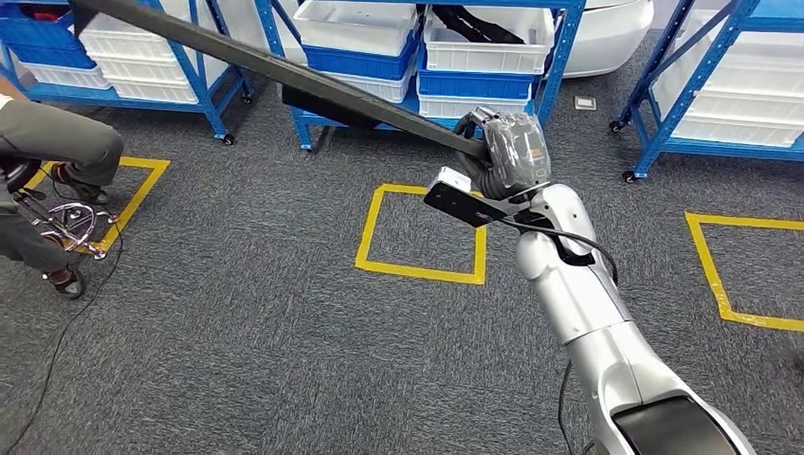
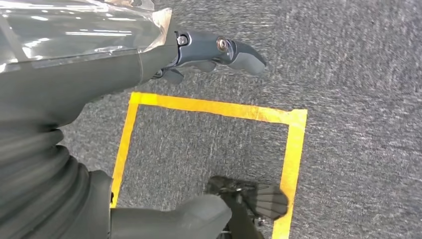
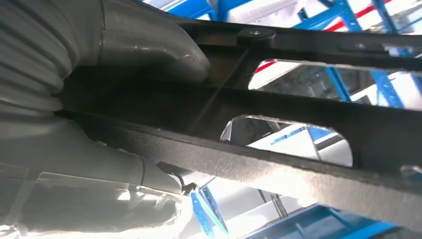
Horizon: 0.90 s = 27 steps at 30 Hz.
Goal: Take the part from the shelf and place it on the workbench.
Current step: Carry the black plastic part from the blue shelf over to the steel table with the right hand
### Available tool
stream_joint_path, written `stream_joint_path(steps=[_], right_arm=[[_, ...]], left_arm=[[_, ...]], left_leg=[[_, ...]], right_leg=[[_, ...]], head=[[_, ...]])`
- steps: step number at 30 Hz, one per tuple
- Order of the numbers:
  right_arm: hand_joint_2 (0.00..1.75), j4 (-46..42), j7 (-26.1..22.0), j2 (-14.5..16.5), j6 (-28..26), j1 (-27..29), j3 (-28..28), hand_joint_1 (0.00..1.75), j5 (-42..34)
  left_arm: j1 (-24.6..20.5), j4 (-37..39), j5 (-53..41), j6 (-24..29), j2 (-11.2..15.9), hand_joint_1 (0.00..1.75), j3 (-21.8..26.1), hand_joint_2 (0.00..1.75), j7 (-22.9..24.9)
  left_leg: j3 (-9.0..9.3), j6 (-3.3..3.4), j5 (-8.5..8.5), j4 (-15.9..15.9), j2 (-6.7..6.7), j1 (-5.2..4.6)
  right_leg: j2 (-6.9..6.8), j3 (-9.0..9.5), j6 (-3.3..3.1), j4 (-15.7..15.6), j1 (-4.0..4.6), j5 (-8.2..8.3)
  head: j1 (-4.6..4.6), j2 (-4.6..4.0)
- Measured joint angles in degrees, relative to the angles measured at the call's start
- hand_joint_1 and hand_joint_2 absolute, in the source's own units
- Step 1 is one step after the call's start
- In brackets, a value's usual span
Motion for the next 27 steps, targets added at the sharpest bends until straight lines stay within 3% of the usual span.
stream_joint_path(steps=[2, 3, 4, 5, 7, 8, 9, 11, 12, 14, 16, 18, 19, 21, 23, 25, 27], right_arm=[[1.75, 0.06, 0.00, 0.03, 0.00, 0.00, -0.05, 1.75, 0.21], [1.75, 0.10, 0.00, 0.04, 0.00, 0.03, -0.05, 1.75, 0.37], [1.75, 0.14, 0.00, 0.07, 0.00, 0.05, -0.05, 1.75, 0.51], [1.75, 0.16, -0.01, 0.10, -0.01, 0.04, -0.05, 1.75, 0.62], [1.75, 0.16, -0.02, 0.14, -0.05, -0.04, -0.13, 1.75, 0.78], [1.75, 0.16, -0.03, 0.13, -0.07, -0.11, -0.23, 1.75, 0.82], [1.75, 0.16, -0.04, 0.14, -0.08, -0.19, -0.34, 1.75, 0.86], [1.75, 0.16, -0.09, 0.39, -0.08, -0.31, -0.49, 1.75, 0.92], [1.75, 0.16, -0.12, 0.55, -0.08, -0.35, -0.51, 1.75, 0.96], [1.75, 0.16, -0.19, 0.73, -0.08, -0.44, -0.59, 1.75, 1.01], [1.75, 0.27, -0.25, 0.54, -0.08, -0.38, -0.71, 1.75, 0.99], [1.75, 0.51, -0.26, 0.33, -0.08, -0.03, -0.78, 1.75, 1.02], [1.75, 0.62, -0.26, 0.28, -0.08, 0.15, -0.79, 1.75, 1.07], [1.75, 0.71, -0.28, 0.21, -0.09, 0.35, -0.80, 1.75, 1.25], [1.75, 0.72, -0.37, 0.26, -0.10, 0.35, -0.79, 1.75, 1.54], [1.75, 0.72, -0.46, 0.36, -0.09, 0.34, -0.73, 1.75, 1.86], [1.75, 0.64, -0.50, 0.56, -0.09, 0.35, -0.64, 1.75, 2.15]], left_arm=[[-0.05, 0.00, -0.09, 0.05, -0.02, 0.00, 0.04, 1.75, 0.01], [-0.02, 0.00, -0.10, 0.05, -0.04, 0.00, 0.06, 1.75, 0.01], [0.00, 0.00, -0.12, 0.06, -0.07, 0.00, 0.08, 1.75, 0.01], [0.01, 0.00, -0.14, 0.07, -0.08, 0.00, 0.10, 1.75, 0.00], [-0.10, -0.03, -0.18, 0.14, -0.04, 0.00, 0.14, 1.75, -0.01], [-0.20, -0.05, -0.21, 0.18, -0.05, 0.00, 0.16, 1.75, -0.04], [-0.29, -0.07, -0.24, 0.22, -0.06, 0.00, 0.19, 1.75, -0.06], [-0.31, -0.09, -0.29, 0.26, -0.09, 0.00, 0.31, 1.75, -0.09], [-0.23, -0.09, -0.31, 0.29, -0.09, 0.00, 0.39, 1.75, -0.09], [-0.15, -0.09, -0.31, 0.37, -0.09, 0.00, 0.52, 1.75, -0.07], [-0.27, -0.09, -0.32, 0.39, -0.15, 0.00, 0.54, 1.75, -0.05], [-0.24, -0.09, -0.36, 0.40, -0.28, 0.00, 0.55, 1.75, -0.05], [-0.13, -0.09, -0.38, 0.45, -0.33, 0.00, 0.55, 1.75, -0.04], [0.11, -0.09, -0.47, 0.75, -0.39, 0.00, 0.57, 1.75, 0.04], [0.20, -0.09, -0.60, 1.27, -0.40, 0.00, 0.60, 1.75, 0.14], [0.32, -0.09, -0.69, 1.63, -0.41, 0.00, 0.64, 1.75, 0.19], [0.63, -0.09, -0.98, 1.89, -0.27, 0.00, 0.70, 1.75, 0.28]], left_leg=[[-3.13, 0.28, -3.70, 7.61, 0.79, -0.25], [-3.70, 0.58, -4.34, 9.43, 0.88, -0.42], [-3.14, 1.03, -4.06, 9.15, 0.94, -0.65], [-1.29, 1.68, -3.00, 6.60, 1.19, -1.02], [3.69, 3.34, -1.05, -0.98, 3.43, -2.14], [5.33, 3.89, -0.56, -3.70, 4.44, -2.69], [6.00, 4.24, -0.44, -5.09, 5.08, -3.11], [5.85, 4.37, 0.01, -5.65, 4.08, -3.43], [6.05, 4.39, 0.51, -6.15, 3.48, -3.31], [6.46, 4.59, 1.69, -7.20, 2.40, -2.89], [6.25, 4.79, 2.41, -7.55, 1.11, -2.65], [5.86, 4.70, 2.70, -7.51, -0.57, -2.59], [5.74, 4.60, 2.81, -7.48, -1.43, -2.57], [5.62, 4.33, 2.99, -7.36, -3.01, -2.52], [5.32, 3.85, 3.06, -7.11, -4.37, -2.57], [4.78, 3.15, 3.25, -7.03, -5.41, -2.53], [4.25, 2.52, 3.48, -7.01, -5.91, -2.32]], right_leg=[[-1.16, -0.44, -0.46, 0.01, 0.67, 0.24], [-1.78, -0.67, -0.64, 0.01, 1.02, 0.35], [-2.40, -0.86, -0.82, 0.01, 1.35, 0.46], [-3.03, -0.99, -0.94, 0.01, 1.65, 0.54], [-4.31, -0.97, -1.05, -0.02, 2.13, 0.63], [-4.97, -0.92, -1.03, -0.05, 2.24, 0.64], [-5.65, -0.85, -0.95, -0.08, 2.24, 0.67], [-6.83, -0.74, -0.68, -0.29, 2.16, 0.79], [-6.56, -0.82, -0.46, -0.18, 2.14, 0.74], [-4.05, -1.85, -0.29, 2.12, 2.02, -0.71], [-1.38, -4.69, -0.42, 8.72, 1.69, -3.87], [-0.74, -7.13, -0.09, 14.42, 1.53, -5.79], [-0.61, -7.09, 0.32, 14.51, 1.48, -5.53], [0.39, -3.97, 1.29, 8.27, 1.27, -2.79], [2.66, -0.46, 1.49, 1.06, 1.03, -0.35], [3.45, 0.59, 0.77, -1.29, 1.19, 0.31], [2.16, 0.70, -0.10, -1.59, 1.12, 0.70]], head=[[0.00, 0.00], [0.01, 0.00], [0.00, 0.00], [0.01, 0.00], [0.11, 0.00], [0.18, 0.00], [0.23, 0.00], [0.23, 0.00], [0.22, 0.00], [0.26, 0.00], [0.29, 0.00], [0.33, 0.00], [0.33, 0.00], [0.31, 0.00], [0.29, 0.00], [0.26, 0.00], [0.24, 0.00]])
